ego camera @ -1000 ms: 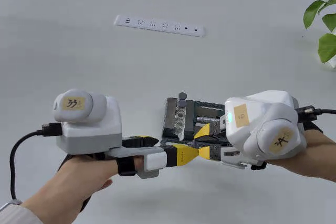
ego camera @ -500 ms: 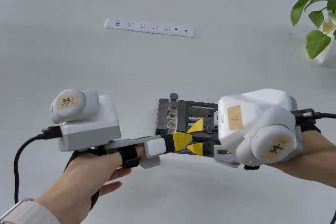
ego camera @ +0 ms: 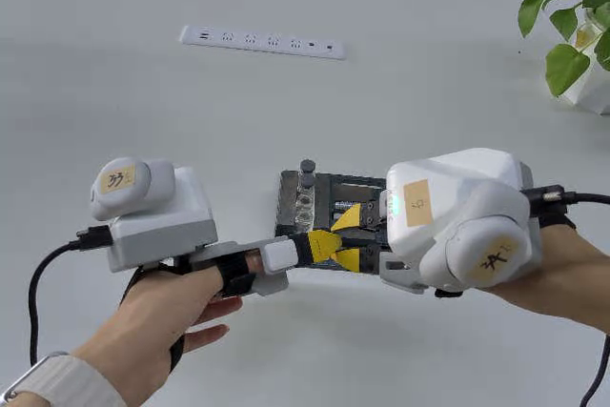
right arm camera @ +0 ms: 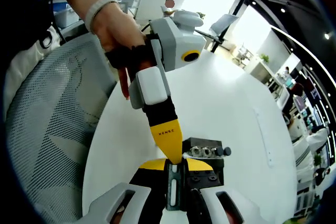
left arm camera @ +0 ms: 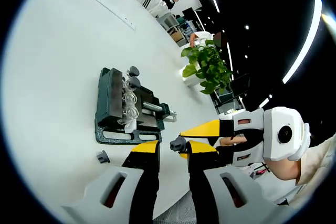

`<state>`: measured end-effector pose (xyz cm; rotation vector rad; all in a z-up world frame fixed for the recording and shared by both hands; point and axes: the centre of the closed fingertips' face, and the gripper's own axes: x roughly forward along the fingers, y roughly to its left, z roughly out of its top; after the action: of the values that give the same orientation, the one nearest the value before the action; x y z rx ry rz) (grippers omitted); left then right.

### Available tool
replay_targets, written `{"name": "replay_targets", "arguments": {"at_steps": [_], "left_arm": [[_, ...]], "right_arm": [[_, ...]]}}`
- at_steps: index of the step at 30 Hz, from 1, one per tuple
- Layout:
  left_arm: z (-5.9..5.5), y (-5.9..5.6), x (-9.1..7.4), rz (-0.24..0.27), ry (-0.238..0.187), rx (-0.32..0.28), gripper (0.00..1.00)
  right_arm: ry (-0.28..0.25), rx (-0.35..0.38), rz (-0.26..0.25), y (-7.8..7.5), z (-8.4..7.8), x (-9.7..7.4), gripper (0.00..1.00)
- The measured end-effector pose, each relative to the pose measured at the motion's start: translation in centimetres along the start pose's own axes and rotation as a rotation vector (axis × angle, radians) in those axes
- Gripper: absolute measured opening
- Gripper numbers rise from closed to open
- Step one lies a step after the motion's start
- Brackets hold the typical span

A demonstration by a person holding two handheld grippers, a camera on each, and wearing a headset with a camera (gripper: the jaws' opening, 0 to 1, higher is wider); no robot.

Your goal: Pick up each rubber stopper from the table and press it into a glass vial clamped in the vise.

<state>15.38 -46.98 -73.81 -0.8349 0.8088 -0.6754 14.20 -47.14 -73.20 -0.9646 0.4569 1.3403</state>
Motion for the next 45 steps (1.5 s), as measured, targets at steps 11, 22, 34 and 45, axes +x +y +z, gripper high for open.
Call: {"name": "replay_targets", "arguments": {"at_steps": [11,22,34,45], "left_arm": [[0.3,-0.9,-0.4,-0.043,-0.002,-0.052,0.09],[0.2,-1.4,-0.8,-0.077,0.022,-0.066,0.09],[1.0,-2.2,-1.8,-0.210,0.056,-0.090,0.09],[0.3,-4.5,-3.1,-0.338,0.115,-0.138,0.09]], "right_arm": [[0.008,-0.020,-0.011,-0.1,0.5,-0.5,0.07],[-0.012,-0.001,-0.011,0.0,1.0,-0.9,0.08],[-0.148,0.128,0.035,-0.5,2.8,-2.9,0.14],[-0.176,0.124,0.060,0.2,3.4,-3.7,0.10]]}}
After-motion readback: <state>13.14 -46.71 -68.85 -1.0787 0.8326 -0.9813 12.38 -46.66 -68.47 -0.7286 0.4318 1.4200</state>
